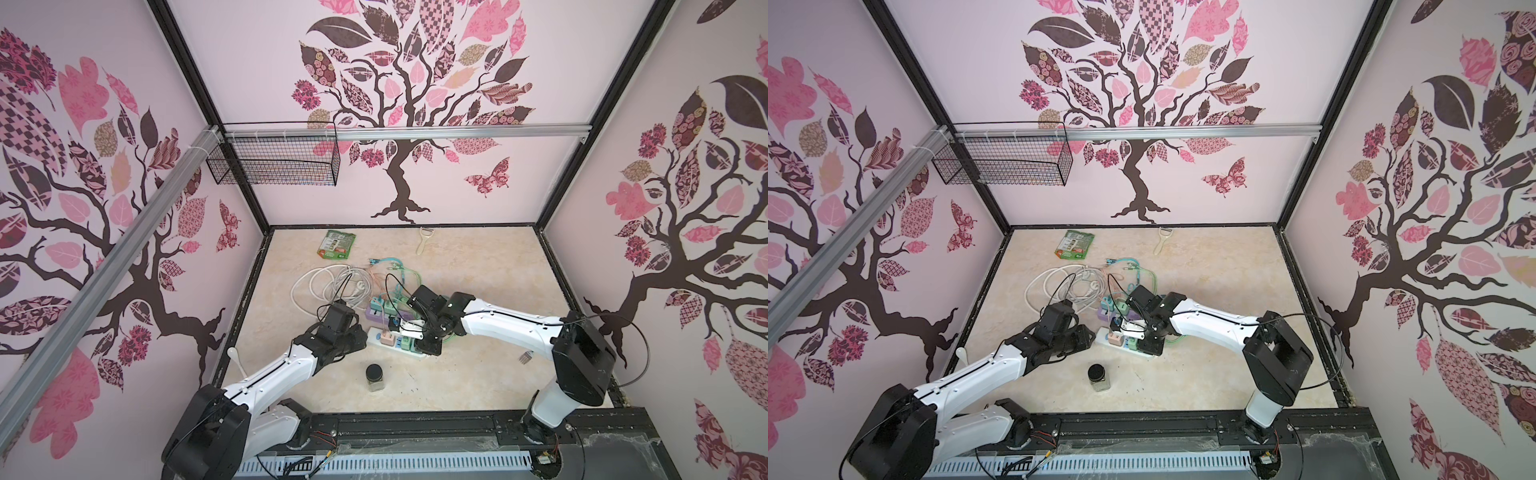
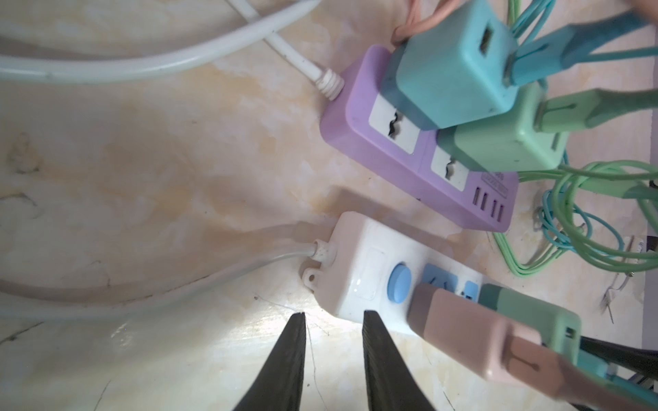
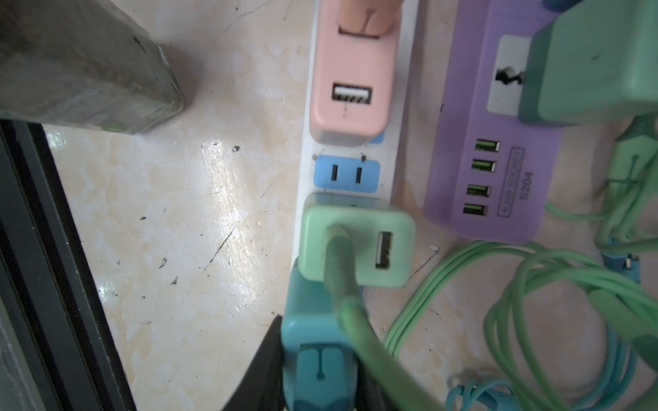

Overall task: Insert the plug
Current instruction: 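Push the teal charger into the blue socket beside the light green charger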

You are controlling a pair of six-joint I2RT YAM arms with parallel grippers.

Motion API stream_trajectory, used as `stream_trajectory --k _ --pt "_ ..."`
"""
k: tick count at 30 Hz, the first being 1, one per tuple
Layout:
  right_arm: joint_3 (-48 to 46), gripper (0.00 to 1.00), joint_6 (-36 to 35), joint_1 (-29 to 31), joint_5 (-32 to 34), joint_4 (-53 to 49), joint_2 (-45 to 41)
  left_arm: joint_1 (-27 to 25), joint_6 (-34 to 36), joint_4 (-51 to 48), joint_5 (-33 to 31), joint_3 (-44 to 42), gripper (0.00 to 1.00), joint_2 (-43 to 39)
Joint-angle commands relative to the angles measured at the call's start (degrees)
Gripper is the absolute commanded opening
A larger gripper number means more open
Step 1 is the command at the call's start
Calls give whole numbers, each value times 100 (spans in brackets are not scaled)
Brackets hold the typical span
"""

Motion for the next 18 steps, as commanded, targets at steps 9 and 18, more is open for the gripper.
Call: stream_trajectory --k 9,18 --pt "-369 25 330 54 138 289 -261 78 498 159 143 640 27 1101" --pt "-516 26 470 55 317 305 -338 83 450 263 265 478 23 1265"
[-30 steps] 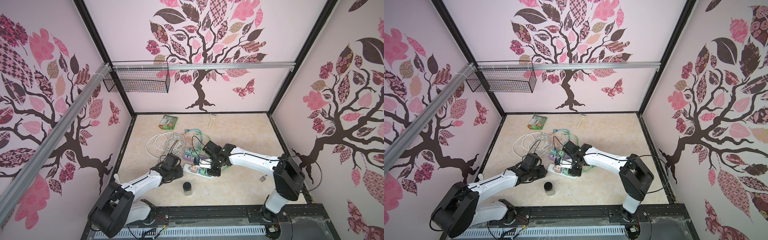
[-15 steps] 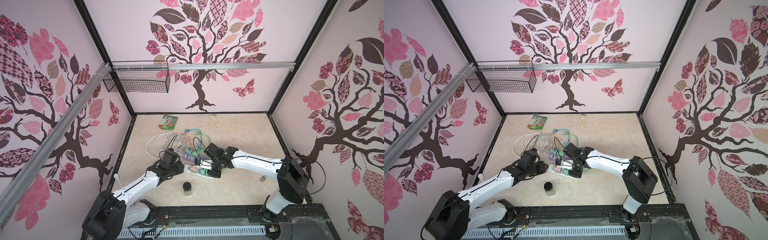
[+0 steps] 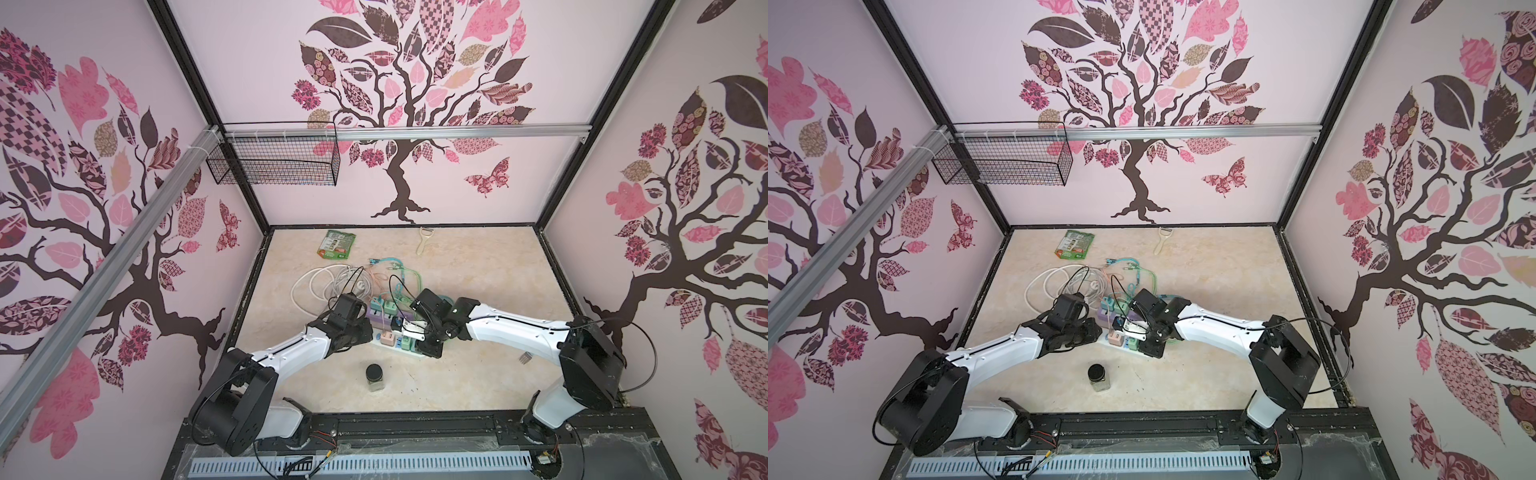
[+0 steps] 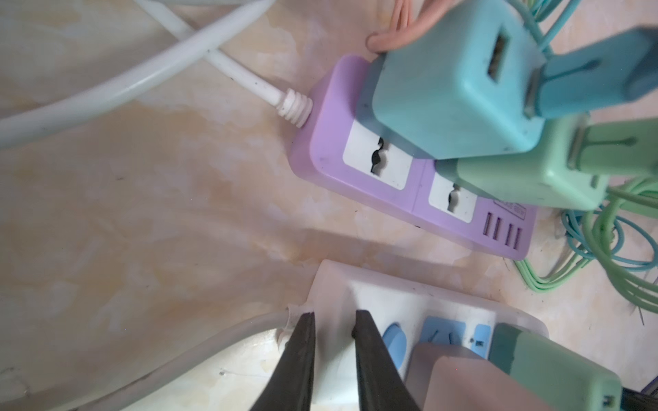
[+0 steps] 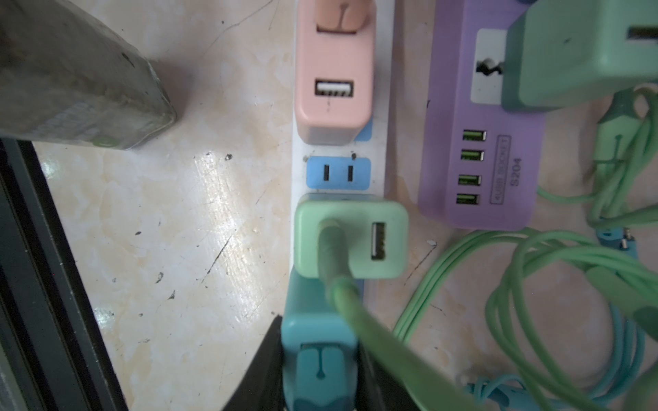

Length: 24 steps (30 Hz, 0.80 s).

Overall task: Insert the plug
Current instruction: 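Push the teal charger into the blue socket beside the light green charger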

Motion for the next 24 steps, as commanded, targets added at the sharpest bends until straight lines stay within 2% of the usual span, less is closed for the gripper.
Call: stream_trajectory --k 1,24 --pt "-135 25 122 24 230 -131 -85 23 38 -54 40 -65 23 31" --pt "14 26 146 22 632 -436 318 71 68 17 154 -403 22 -118"
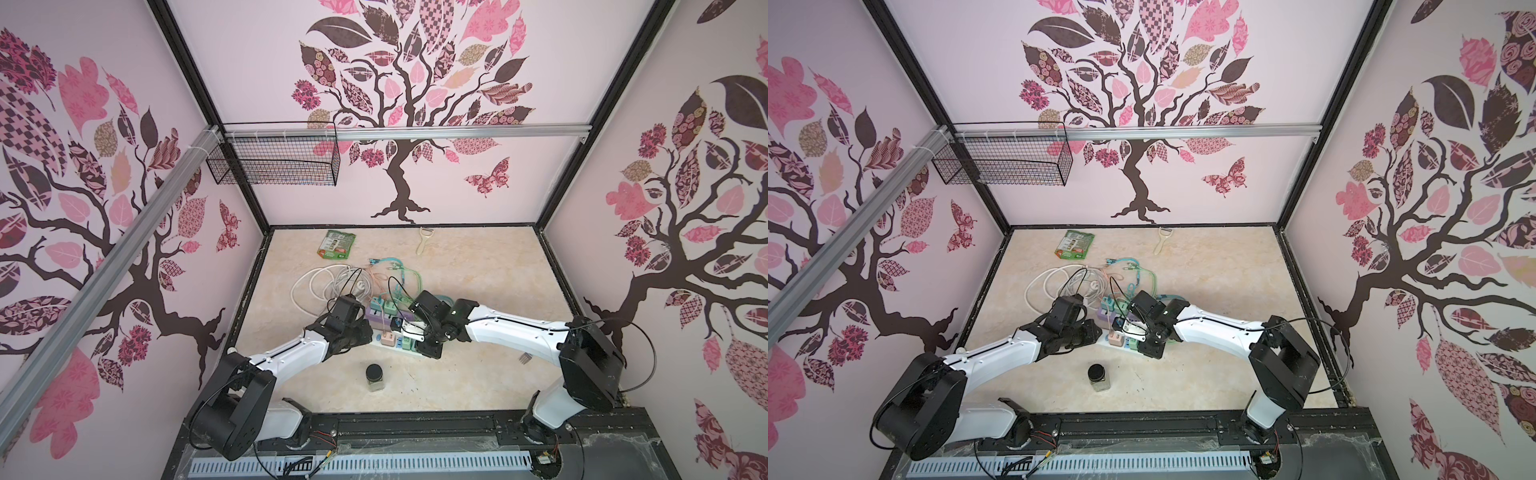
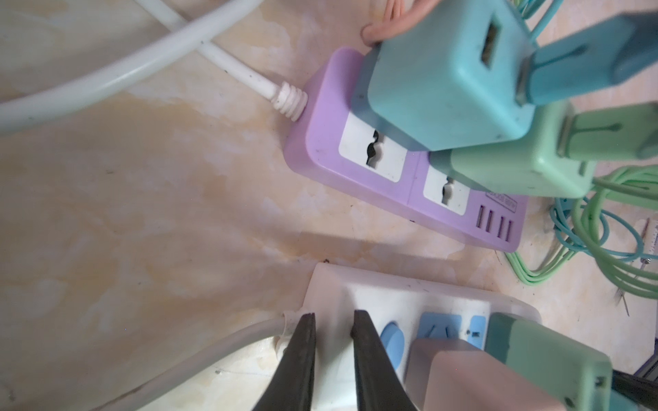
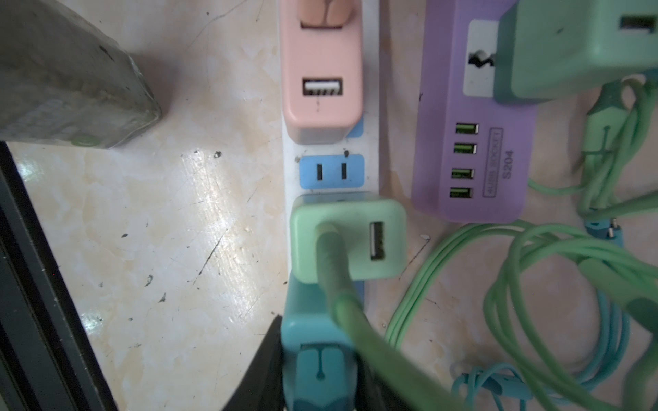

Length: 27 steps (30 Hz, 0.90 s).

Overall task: Insert the plug
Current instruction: 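Push the teal charger into the blue socket beside the light green charger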

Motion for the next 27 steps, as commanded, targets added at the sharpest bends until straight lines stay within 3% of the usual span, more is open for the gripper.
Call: stream_trajectory --k 1,27 --pt "12 26 27 -5 401 -436 303 35 79 -184 32 -188 22 29" --pt "183 27 58 9 599 -795 924 63 82 -66 148 -245 21 -8"
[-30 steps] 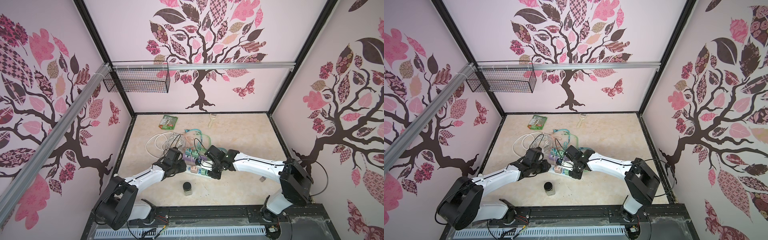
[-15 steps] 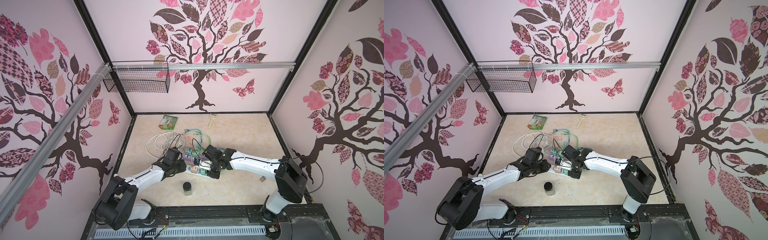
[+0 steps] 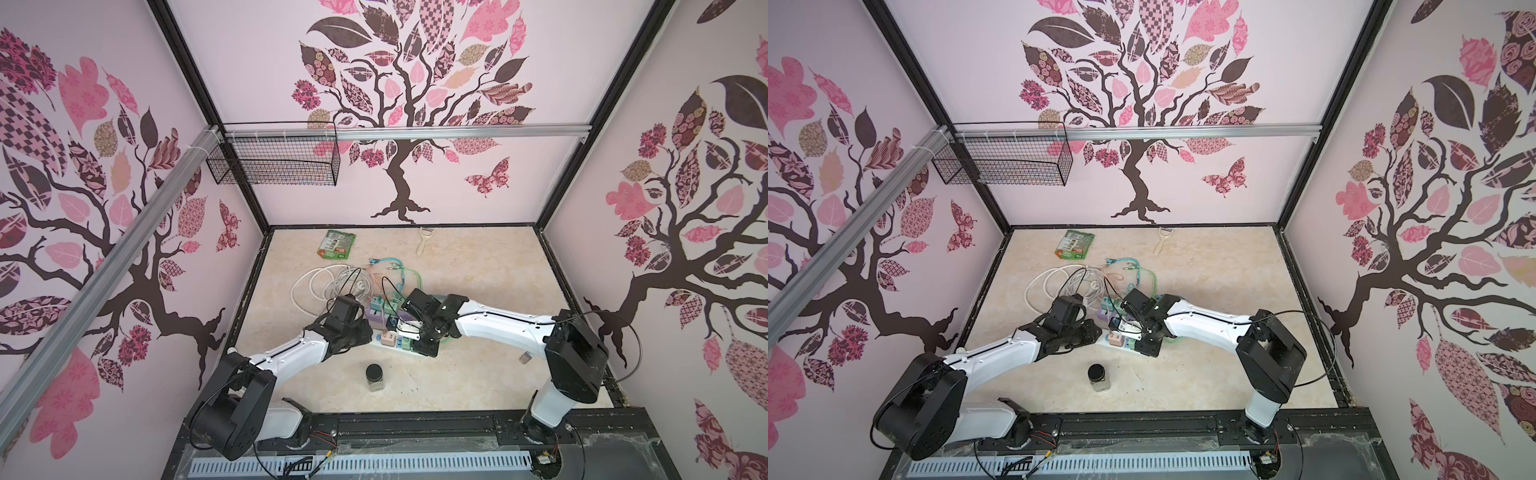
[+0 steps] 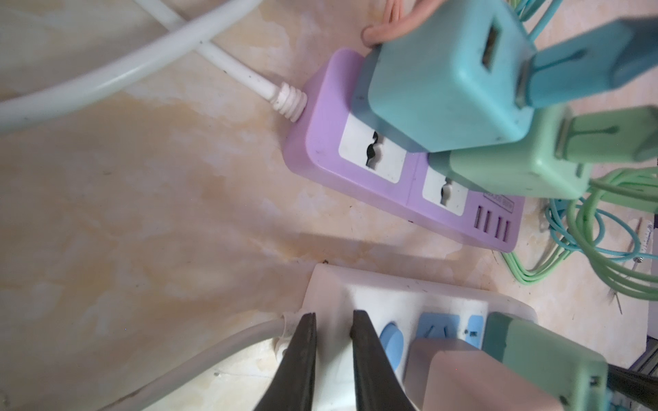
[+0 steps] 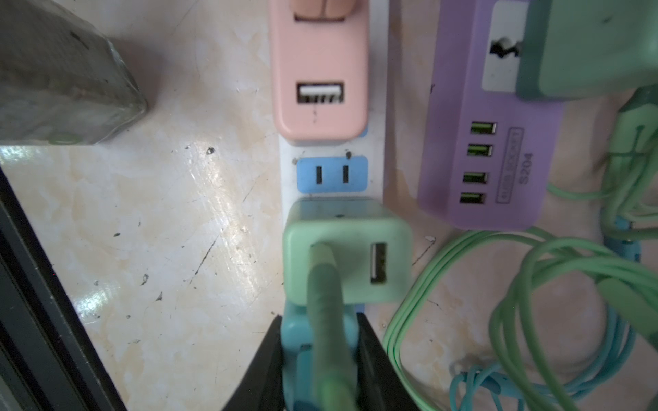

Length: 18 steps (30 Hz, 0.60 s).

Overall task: Insert the plug
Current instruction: 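Push the teal charger into the blue socket beside the light green charger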

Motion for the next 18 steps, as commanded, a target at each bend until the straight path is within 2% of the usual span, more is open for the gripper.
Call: stream_trajectory --k 1,18 --pt "-363 27 73 -46 453 -272 418 19 79 -143 39 -208 21 -15" --pt "-151 35 170 -48 99 -133 -36 52 78 -276 47 -229 21 -281"
